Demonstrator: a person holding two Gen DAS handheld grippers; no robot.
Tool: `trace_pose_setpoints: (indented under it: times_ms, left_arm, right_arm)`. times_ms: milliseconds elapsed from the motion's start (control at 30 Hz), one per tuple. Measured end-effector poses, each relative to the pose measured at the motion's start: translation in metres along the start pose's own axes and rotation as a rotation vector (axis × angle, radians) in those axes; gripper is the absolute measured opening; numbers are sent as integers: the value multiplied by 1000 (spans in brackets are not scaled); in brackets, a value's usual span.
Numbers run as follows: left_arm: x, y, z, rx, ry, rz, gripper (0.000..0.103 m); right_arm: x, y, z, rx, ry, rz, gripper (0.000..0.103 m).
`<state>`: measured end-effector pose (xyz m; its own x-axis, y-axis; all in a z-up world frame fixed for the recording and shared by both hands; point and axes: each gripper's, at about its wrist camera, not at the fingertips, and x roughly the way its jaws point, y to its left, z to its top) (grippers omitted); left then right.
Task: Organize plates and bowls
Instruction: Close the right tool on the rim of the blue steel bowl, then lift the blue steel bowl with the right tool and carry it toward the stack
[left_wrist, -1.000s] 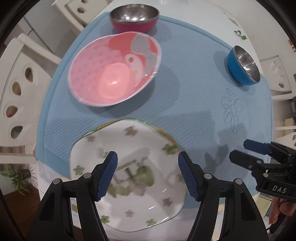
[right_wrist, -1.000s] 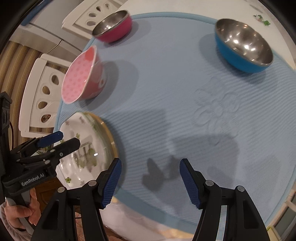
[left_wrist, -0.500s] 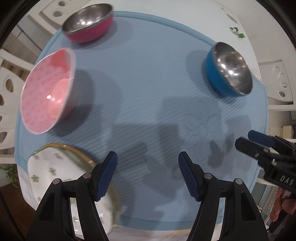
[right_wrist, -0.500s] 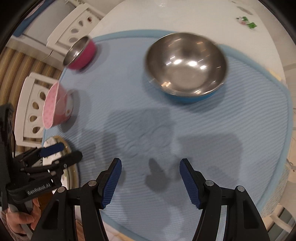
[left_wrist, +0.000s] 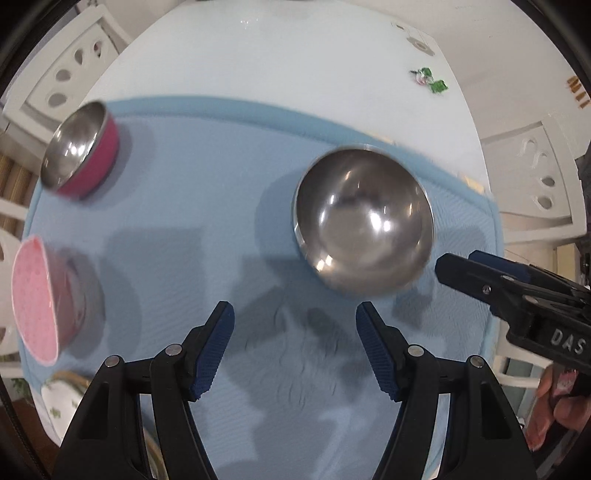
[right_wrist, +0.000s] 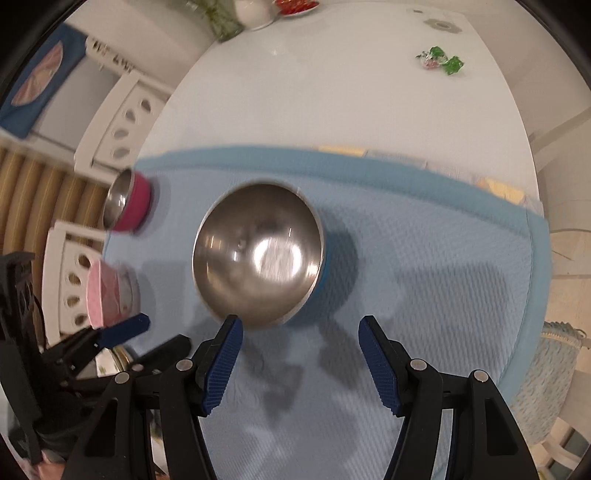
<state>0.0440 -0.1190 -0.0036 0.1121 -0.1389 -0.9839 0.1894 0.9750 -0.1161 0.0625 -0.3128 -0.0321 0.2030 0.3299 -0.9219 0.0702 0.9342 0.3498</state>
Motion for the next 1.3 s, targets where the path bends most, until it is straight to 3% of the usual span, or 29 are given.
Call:
trace_pose_setpoints:
  times_ms: [167, 300, 533, 600, 667, 800, 1300]
  left_arm:
    - [24, 7, 25, -46, 31, -6, 70]
    - [46, 6, 38, -39, 51, 24, 70]
    - [72, 8, 48, -33, 62, 10, 68]
    - [72, 8, 46, -19, 32, -1, 61]
    - [75, 5, 47, -9, 14, -36, 38]
    - [77, -4, 51, -11, 4, -79, 24]
    - [65, 0, 40, 3, 2, -54, 22]
  right_arm:
    - [25, -4, 21, 10, 22, -16, 63]
    - [44, -15, 27, 27, 43, 7, 63]
    - [68, -27, 31, 62, 59, 19, 63]
    - [69, -29, 31, 65, 51, 28, 58]
    - [70, -30, 31, 66, 45, 36, 52]
    - [71, -28, 28, 57, 40, 52, 23]
    - [70, -5, 17, 29, 57, 34, 23]
